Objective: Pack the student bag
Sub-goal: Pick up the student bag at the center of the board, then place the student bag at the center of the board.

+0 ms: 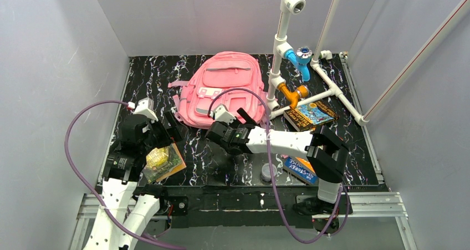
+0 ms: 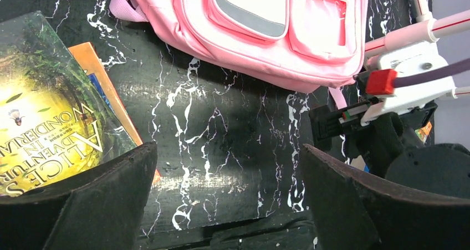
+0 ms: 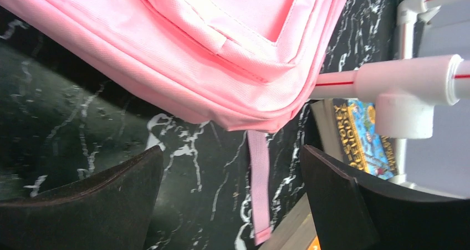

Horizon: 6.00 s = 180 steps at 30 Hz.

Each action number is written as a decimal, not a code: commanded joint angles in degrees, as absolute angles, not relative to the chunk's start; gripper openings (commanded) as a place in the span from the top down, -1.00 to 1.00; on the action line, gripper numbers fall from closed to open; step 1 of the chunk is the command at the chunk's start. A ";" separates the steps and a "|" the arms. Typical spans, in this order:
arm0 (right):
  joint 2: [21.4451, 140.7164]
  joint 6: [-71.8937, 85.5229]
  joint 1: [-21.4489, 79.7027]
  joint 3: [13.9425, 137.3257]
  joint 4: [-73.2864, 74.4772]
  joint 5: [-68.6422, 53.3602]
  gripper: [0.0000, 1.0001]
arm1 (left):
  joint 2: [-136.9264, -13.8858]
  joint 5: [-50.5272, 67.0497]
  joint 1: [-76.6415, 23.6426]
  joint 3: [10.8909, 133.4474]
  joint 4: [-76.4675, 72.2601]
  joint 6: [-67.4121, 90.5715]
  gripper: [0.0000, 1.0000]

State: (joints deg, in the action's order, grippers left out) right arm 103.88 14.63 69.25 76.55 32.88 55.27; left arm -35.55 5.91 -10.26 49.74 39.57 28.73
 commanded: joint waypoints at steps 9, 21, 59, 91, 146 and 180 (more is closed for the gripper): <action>113.05 3.16 65.04 83.20 16.86 49.36 -0.10 | -33.30 9.34 -10.45 49.53 42.45 27.11 -0.99; 123.47 15.05 65.10 109.75 16.73 15.16 -0.89 | -29.58 -0.54 -10.46 53.41 46.67 23.53 -0.99; 140.88 35.27 47.02 123.38 16.83 34.31 -0.86 | -34.72 12.28 -10.46 46.93 39.47 26.09 -0.99; 103.90 -8.35 61.16 92.08 -20.74 34.20 0.97 | -50.39 7.84 -8.96 66.49 37.36 38.90 -0.99; 76.93 -0.76 79.72 73.54 4.62 37.84 -0.97 | -87.02 14.20 -16.24 101.54 16.78 -3.38 1.00; 73.13 29.23 77.94 69.05 16.58 37.36 -0.69 | -27.46 8.94 -24.78 33.72 10.44 -24.62 1.00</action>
